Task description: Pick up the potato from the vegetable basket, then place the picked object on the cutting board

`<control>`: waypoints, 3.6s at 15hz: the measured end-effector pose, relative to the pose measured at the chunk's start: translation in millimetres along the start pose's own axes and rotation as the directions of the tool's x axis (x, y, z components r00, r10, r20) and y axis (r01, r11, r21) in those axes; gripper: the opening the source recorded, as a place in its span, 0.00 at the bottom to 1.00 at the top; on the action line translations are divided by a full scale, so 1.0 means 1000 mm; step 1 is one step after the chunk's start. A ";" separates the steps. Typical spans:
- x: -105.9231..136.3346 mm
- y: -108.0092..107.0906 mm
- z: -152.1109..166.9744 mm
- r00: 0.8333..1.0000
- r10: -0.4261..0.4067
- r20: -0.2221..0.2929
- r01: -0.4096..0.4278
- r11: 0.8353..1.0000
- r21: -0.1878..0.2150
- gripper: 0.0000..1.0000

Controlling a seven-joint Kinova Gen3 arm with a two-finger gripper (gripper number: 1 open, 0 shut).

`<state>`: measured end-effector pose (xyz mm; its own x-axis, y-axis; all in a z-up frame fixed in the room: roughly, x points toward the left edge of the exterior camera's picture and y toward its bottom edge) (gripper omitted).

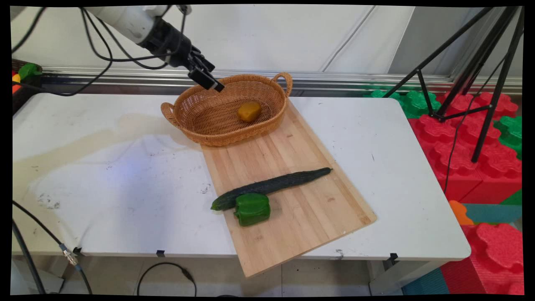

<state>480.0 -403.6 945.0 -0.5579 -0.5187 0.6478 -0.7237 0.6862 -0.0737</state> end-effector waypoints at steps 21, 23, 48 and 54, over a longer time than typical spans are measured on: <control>0.007 -0.027 0.171 0.977 -0.151 0.149 0.153 0.988 -0.001 1.00; 0.005 -0.027 0.177 0.975 -0.159 0.153 0.161 0.987 0.000 1.00; 0.010 -0.028 0.129 0.991 -0.130 0.035 0.131 0.991 -0.015 0.00; 0.019 -0.013 0.070 0.998 -0.056 -0.024 0.054 0.997 -0.057 0.00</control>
<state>450.1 -457.9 905.6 -0.5068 -0.5440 0.6687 -0.7286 0.6849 0.0050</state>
